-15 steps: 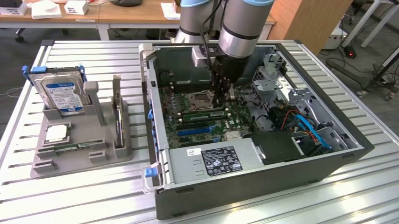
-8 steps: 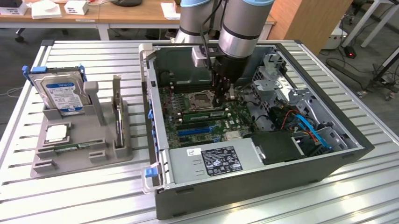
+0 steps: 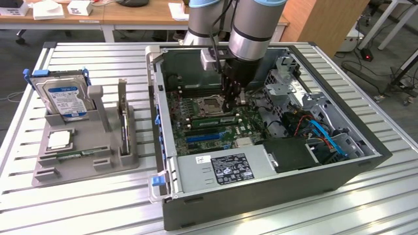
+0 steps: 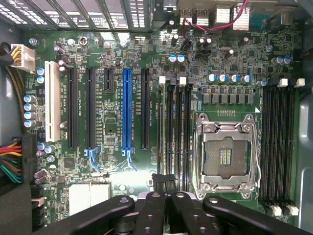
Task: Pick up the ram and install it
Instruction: 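Press down the ram until it locks into place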
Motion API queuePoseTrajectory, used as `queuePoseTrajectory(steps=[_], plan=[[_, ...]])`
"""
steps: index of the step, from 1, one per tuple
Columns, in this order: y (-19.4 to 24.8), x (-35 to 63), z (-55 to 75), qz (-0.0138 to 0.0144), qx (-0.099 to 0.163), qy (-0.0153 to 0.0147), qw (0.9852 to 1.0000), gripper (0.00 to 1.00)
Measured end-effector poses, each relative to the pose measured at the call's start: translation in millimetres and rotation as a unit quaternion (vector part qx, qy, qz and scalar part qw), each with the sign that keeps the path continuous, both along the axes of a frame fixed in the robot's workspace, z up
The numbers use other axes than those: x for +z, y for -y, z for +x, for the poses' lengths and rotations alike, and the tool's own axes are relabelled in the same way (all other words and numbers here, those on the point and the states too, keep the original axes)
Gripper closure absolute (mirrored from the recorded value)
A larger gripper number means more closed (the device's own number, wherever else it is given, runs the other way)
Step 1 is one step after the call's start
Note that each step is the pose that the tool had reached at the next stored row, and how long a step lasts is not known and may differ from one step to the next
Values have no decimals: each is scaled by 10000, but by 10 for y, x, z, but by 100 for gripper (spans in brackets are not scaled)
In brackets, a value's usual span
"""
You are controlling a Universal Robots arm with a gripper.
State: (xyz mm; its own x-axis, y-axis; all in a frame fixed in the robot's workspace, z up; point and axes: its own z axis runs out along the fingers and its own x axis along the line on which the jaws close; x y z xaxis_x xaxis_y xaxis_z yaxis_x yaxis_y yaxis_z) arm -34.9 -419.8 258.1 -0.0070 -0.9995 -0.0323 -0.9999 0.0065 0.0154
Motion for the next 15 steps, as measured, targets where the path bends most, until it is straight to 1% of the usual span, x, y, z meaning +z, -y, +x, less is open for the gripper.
queuePoseTrajectory(steps=[4, 15], plan=[[0, -3, -80, -3, 0, 0, 10000, 91], [0, -12, -368, -11, 0, 0, 10000, 91]])
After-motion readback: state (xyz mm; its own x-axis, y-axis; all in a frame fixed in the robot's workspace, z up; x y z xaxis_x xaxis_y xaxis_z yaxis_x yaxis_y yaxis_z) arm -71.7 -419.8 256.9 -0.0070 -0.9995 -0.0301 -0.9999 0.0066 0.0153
